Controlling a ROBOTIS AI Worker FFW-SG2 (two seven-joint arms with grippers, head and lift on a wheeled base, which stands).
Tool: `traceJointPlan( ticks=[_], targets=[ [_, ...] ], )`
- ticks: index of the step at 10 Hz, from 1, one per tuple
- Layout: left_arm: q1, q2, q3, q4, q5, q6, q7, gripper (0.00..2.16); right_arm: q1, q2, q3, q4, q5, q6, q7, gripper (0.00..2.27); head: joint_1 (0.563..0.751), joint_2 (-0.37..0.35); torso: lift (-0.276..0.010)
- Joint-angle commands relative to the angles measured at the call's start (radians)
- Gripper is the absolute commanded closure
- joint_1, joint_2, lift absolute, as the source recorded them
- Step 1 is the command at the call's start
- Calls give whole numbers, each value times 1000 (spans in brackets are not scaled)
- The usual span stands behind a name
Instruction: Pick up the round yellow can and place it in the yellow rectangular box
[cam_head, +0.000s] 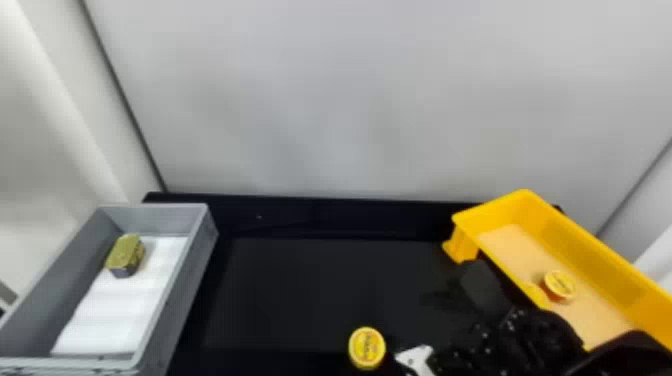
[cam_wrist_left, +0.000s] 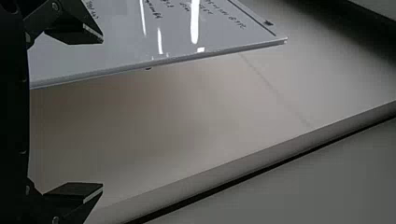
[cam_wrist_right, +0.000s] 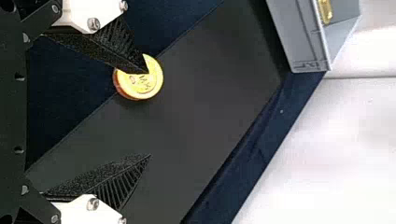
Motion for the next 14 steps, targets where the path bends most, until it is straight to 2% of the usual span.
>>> traceJointPlan(
  ticks=[1,4,5,9,11,13,14],
  targets=[
    [-4,-3,0,0,-1,-2,-4,156,-5,-61,22,-12,45,17,13,188,686,14,-56],
    [-24,-3,-20,11,-7,-12,-7,156,-111,-109,160,22,106,-26,45,190,686,14,-56],
    [-33,-3,-25,17,-7,-18,-10,156,-139,-112,180,34,109,-40,51,190,686,14,-56],
    [-96,-3,-28,46,-31,-48,-53,156,-189,-86,203,76,107,-51,57,190,686,14,-56],
    [-113,-3,-20,58,-31,-73,-59,156,-212,-60,208,102,112,-51,57,191,686,14,-56],
    [-141,-3,1,74,-41,-111,-82,156,-231,-63,226,119,129,-46,70,191,686,14,-56],
    [-152,-3,19,74,-51,-118,-108,156,-231,-64,223,115,143,-35,73,193,686,14,-56]
  ],
)
